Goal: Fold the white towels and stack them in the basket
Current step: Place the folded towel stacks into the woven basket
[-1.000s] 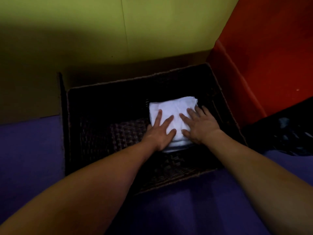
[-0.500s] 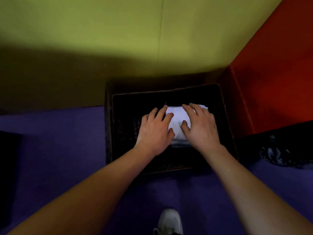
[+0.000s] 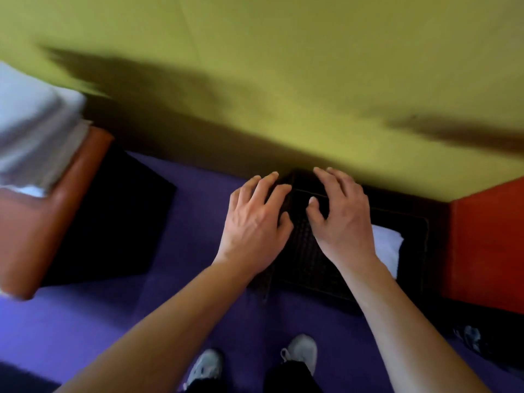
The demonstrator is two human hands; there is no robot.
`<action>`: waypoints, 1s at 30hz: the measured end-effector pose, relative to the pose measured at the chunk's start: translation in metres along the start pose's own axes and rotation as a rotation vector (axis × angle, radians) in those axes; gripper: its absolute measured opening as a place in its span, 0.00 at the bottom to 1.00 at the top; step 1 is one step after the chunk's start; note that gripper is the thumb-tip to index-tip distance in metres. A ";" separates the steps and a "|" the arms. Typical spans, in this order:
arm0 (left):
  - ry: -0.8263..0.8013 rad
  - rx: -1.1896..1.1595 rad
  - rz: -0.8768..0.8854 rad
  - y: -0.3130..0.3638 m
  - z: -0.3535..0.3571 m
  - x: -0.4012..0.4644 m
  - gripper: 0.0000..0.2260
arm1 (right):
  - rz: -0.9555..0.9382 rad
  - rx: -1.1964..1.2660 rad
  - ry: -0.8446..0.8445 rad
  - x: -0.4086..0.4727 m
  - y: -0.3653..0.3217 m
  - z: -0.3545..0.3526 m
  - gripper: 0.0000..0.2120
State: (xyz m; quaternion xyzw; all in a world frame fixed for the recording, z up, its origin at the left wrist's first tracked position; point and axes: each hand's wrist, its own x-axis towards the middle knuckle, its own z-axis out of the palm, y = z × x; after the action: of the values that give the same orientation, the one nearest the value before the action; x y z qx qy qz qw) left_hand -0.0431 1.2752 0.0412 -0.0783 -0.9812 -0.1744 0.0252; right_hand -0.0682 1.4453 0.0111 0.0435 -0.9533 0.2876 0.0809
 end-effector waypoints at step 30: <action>0.115 0.118 -0.306 -0.457 -0.255 -0.018 0.17 | -0.126 0.249 -0.292 0.094 -0.449 0.223 0.21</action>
State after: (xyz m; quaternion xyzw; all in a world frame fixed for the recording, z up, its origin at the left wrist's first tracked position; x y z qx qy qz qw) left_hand -0.0935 0.7605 0.1248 0.0839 -0.9872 -0.1225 0.0588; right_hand -0.1316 0.9448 0.0878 0.1539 -0.9074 0.3883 -0.0464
